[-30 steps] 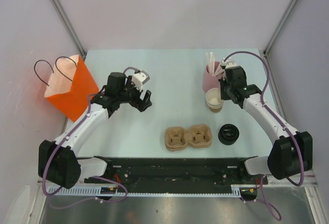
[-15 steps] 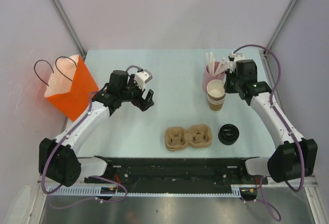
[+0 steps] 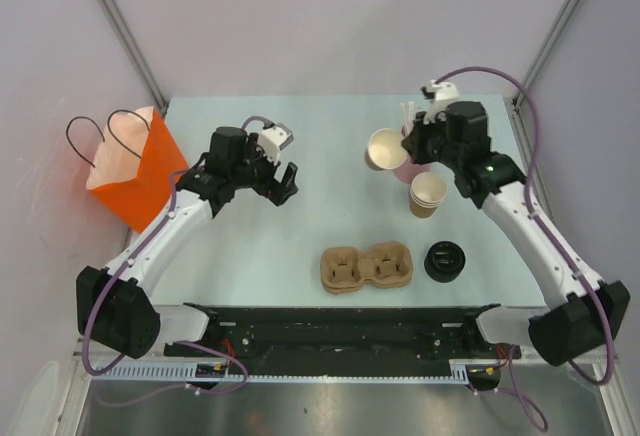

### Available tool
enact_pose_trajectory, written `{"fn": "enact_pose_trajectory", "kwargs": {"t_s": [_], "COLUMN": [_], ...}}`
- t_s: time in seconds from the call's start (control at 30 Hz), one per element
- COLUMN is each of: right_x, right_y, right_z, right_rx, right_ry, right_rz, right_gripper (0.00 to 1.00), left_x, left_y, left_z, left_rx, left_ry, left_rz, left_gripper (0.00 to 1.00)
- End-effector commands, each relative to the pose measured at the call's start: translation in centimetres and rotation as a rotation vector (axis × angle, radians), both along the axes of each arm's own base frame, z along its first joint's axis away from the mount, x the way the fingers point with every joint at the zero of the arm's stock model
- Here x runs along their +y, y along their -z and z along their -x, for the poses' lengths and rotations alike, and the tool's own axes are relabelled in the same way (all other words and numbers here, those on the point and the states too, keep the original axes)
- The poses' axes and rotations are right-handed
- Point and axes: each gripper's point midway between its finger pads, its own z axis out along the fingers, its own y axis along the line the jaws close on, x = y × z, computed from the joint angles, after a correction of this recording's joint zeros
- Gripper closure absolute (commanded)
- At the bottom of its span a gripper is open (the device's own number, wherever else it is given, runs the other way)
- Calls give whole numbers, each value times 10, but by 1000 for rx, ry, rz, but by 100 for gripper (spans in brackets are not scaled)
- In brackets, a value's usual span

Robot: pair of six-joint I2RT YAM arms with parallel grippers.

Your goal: Pack the takeout coffee

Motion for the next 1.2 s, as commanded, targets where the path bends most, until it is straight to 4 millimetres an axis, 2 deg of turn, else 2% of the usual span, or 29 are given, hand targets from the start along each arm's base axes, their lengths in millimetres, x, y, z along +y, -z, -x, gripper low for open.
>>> {"fn": "enact_pose_trajectory", "kwargs": {"t_s": [0.0,0.03,0.1,0.2,0.27,0.43,0.57,0.6,0.63,0.67,0.73,0.77,0.83,0.87,0.97,1.0,1.07,1.1,1.13,1.17], "right_x": [70,85,103,120,129,142,142,142,143,144,145,144,143,141,136,132,121,108,89,75], "right_y": [31,43,69,89,115,152,167,168,169,169,169,168,166,164,137,114,89,81,65,62], "right_z": [-12,-10,-17,-23,-26,-31,-30,-30,-29,-28,-27,-26,-25,-24,-19,-16,-6,-4,8,14], "right_rx": [104,137,205,247,297,400,431,430,429,431,422,421,413,415,378,334,285,264,255,265], "right_ry": [-169,-199,-227,-224,-220,-235,-232,-231,-236,-238,-242,-241,-243,-242,-261,-259,-271,-235,-197,-157], "right_rz": [-38,-29,-25,-15,29,76,99,105,110,116,129,133,147,153,163,155,193,224,254,283], "right_gripper": [100,100,100,100,100,100,100,97,93,83,74,64,55,46,35,35,34,32,31,29], "left_x": [22,26,37,43,43,40,39,38,38,37,36,36,36,36,35,35,33,32,32,30], "left_y": [-24,-23,-19,-8,-3,4,7,8,9,9,11,12,13,13,13,13,13,12,11,9], "left_z": [-21,-23,-26,-26,-26,-25,-25,-25,-25,-25,-24,-23,-23,-23,-22,-21,-20,-20,-19,-17], "left_rx": [-50,-40,-25,1,11,37,45,50,53,54,60,62,61,62,64,66,71,73,73,75], "left_ry": [-93,-108,-140,-157,-155,-140,-132,-129,-127,-123,-116,-115,-111,-109,-106,-104,-101,-97,-97,-97], "left_rz": [20,25,29,23,19,23,25,26,28,28,29,30,27,27,31,32,44,50,55,64], "left_gripper": [3,3,4,5,6,7,7,7,7,7,8,7,7,7,8,8,8,8,9,9]}}
